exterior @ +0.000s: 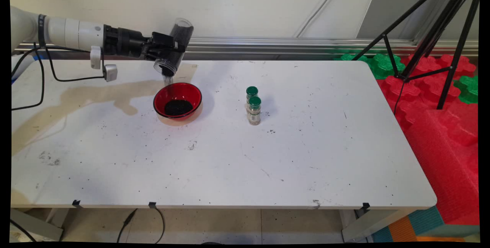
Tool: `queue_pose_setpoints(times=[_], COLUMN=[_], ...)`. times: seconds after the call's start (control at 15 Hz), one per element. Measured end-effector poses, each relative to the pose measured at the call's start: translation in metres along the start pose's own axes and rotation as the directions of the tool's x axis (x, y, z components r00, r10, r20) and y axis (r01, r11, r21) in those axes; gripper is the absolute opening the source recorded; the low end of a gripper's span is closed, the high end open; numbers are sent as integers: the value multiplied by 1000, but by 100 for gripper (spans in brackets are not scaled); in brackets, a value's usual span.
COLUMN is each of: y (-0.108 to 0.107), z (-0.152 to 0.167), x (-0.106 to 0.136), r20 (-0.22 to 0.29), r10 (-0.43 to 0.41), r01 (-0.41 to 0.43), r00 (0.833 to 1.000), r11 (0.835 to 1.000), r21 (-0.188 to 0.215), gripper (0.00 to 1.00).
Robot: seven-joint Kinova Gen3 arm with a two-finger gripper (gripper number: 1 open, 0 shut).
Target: Pour the black seasoning powder in the red bowl
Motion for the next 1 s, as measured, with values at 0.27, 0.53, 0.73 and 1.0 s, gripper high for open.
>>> queue_pose_setpoints(times=[0.27, 0.53, 0.73, 1.0], y=[1, 2, 2, -1], z=[0, 0, -1, -4], x=[0, 0, -1, -3], r20=[-1, -6, -12, -22], r10=[-76, -199, -303, -443], r01=[76, 198, 302, 442], r00=[997, 980, 953, 896], r11=[997, 980, 953, 896], r21=[-11, -23, -29, -35], gripper=[0, 0, 0, 0])
